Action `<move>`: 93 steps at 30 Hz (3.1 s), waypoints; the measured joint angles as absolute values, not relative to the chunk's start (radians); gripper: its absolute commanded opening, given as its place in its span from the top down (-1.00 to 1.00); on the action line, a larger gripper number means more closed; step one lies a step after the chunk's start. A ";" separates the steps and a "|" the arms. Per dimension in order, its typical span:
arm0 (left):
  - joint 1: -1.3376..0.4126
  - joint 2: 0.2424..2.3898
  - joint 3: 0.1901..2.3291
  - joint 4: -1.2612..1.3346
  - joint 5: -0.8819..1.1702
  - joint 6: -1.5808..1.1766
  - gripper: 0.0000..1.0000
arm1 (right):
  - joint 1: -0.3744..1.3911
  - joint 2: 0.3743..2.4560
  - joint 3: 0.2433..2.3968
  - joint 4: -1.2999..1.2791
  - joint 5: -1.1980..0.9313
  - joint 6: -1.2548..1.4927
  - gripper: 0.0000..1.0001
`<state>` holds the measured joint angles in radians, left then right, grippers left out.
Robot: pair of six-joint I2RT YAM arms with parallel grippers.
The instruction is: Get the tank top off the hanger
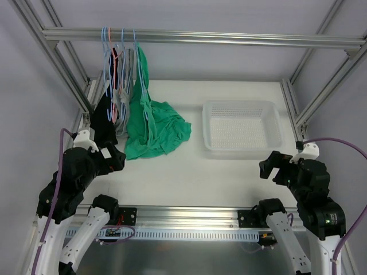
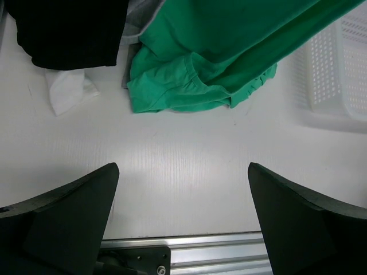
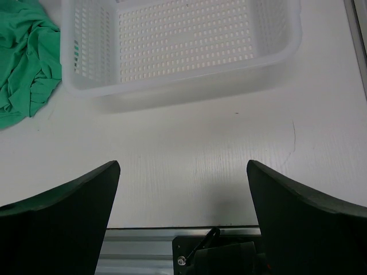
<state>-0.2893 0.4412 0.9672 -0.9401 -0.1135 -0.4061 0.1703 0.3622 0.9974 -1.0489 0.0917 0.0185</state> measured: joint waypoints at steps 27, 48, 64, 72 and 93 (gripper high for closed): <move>-0.289 0.931 1.846 -0.929 0.345 -0.392 -0.97 | 0.170 0.370 0.948 -0.960 -0.114 0.017 -0.99; -0.409 1.575 2.165 -0.902 -0.119 -0.233 -0.35 | 0.170 0.344 0.929 -0.946 -0.205 -0.019 -0.99; -0.426 1.680 2.161 -0.886 -0.249 -0.187 0.70 | 0.170 0.336 0.909 -0.930 -0.227 -0.020 -0.99; -0.447 1.688 2.163 -0.880 -0.273 -0.174 1.00 | 0.171 0.334 0.903 -0.928 -0.234 -0.019 -0.99; -0.480 1.467 2.020 -0.788 -0.149 -0.241 1.00 | 0.171 0.310 0.902 -0.924 -0.251 -0.020 -0.99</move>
<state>-0.4801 1.4673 2.0205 -0.7883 -0.1486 -0.2409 0.1707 0.3099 0.9024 -0.9237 -0.2512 -0.0204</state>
